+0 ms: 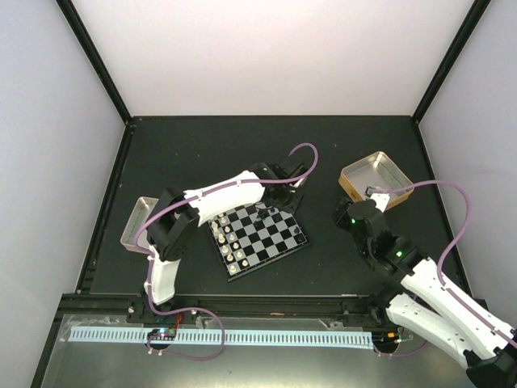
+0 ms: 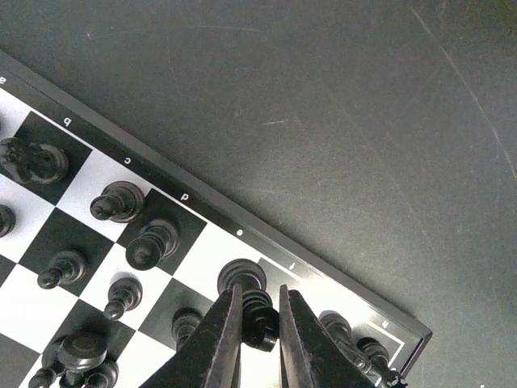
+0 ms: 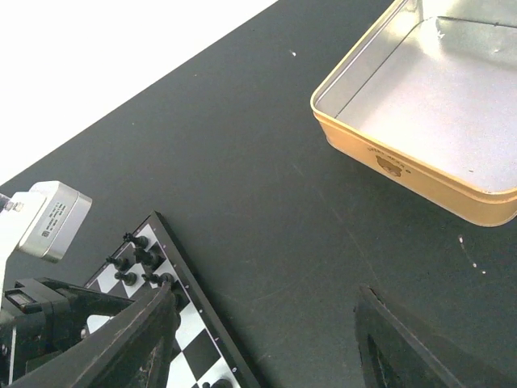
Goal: Set up the chess pieces on the board
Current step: Place the chess piece on the chessboard.
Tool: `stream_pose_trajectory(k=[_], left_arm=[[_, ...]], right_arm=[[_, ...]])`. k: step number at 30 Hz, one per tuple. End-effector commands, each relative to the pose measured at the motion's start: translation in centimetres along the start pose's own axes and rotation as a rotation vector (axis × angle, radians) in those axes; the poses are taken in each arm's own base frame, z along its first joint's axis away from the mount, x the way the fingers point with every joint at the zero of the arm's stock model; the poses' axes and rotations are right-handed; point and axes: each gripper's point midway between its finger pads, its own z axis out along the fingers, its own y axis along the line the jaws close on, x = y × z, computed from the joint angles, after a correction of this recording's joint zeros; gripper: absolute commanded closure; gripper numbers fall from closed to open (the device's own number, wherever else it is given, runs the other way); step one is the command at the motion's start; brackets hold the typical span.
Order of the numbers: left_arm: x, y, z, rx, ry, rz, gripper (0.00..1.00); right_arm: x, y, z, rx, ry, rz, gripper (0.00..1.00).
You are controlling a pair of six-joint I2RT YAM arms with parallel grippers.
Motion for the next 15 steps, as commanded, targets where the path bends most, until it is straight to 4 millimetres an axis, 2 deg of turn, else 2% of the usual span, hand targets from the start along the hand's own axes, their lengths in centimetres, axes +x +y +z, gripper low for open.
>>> stream_pose_trajectory(k=[1,15], left_arm=[[-0.2,-0.2,0.7,0.020,0.009,0.003,0.88],[0.8,1.5,2.2,-0.007,0.034,-0.021,0.88]], right_arm=[[-0.1,-0.8,0.4,0.038,-0.022,-0.013,0.39],[0.5,-0.4,1.0,0.035,0.005,-0.024,0.39]])
